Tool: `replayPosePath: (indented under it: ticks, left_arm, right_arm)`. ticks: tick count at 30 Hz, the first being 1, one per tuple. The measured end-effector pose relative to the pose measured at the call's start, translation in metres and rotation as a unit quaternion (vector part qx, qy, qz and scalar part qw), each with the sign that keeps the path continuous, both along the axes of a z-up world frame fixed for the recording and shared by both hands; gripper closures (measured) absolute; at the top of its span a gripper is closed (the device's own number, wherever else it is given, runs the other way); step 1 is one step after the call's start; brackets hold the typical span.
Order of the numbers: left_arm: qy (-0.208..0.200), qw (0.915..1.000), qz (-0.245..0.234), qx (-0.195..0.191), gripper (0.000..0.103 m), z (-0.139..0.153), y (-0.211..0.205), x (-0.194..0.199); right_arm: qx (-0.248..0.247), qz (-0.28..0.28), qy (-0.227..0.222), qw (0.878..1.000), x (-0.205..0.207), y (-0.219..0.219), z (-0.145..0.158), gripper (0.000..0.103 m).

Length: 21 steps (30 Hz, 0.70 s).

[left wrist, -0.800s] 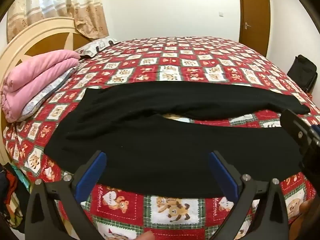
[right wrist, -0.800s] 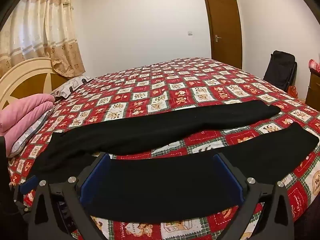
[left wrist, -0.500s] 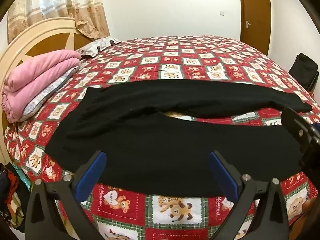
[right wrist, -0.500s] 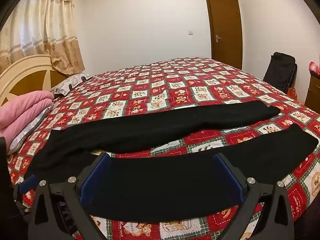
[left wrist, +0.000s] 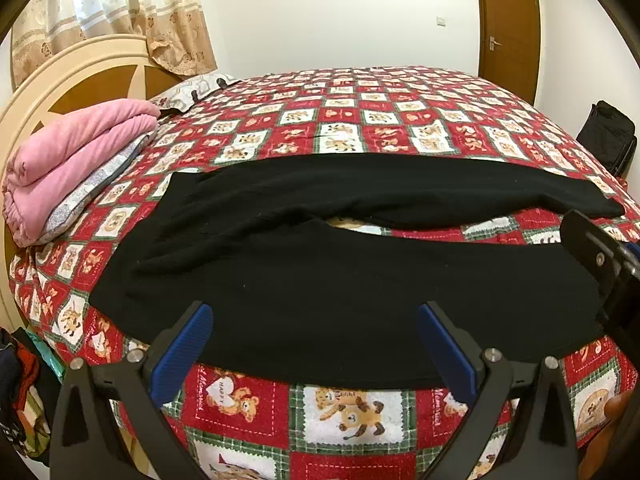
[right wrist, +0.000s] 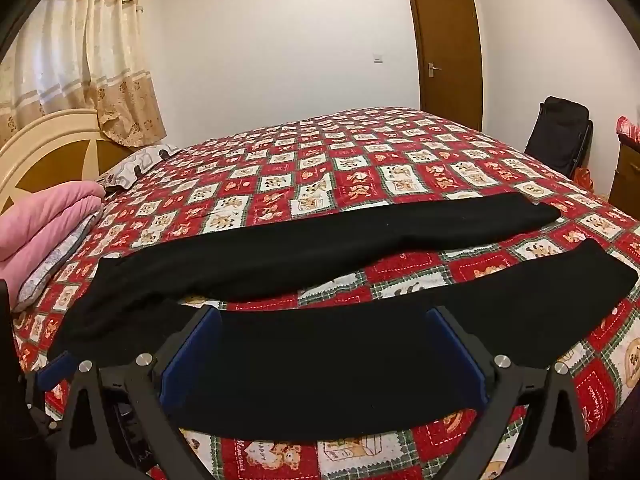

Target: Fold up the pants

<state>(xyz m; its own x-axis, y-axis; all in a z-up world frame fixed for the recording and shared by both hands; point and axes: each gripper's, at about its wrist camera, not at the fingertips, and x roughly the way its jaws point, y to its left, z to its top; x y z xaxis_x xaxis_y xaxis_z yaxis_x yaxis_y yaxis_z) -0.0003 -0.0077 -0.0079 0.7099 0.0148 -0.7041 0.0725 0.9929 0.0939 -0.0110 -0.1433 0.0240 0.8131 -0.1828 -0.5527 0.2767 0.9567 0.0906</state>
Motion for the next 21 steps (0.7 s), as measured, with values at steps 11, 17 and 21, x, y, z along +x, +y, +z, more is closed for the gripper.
replayPosePath:
  ticks: [11, 17, 21]
  left_arm:
    - [0.0, 1.0, 0.0, 0.0, 0.0, 0.0007, -0.0005, -0.0006]
    - [0.0, 1.0, -0.001, 0.002, 0.0, 0.0001, -0.0021, -0.0012]
    - [0.003, 1.0, 0.0, 0.002, 0.0, -0.0011, -0.0024, -0.0015]
  right_arm:
    - [0.0, 0.0, -0.001, 1.0, -0.001, 0.0014, 0.0005, 0.001]
    - [0.0, 0.0, 0.001, 1.0, -0.0009, 0.001, 0.0009, 0.001]
    - [0.002, 0.001, 0.004, 1.0, -0.0003, 0.0004, 0.0003, 0.001]
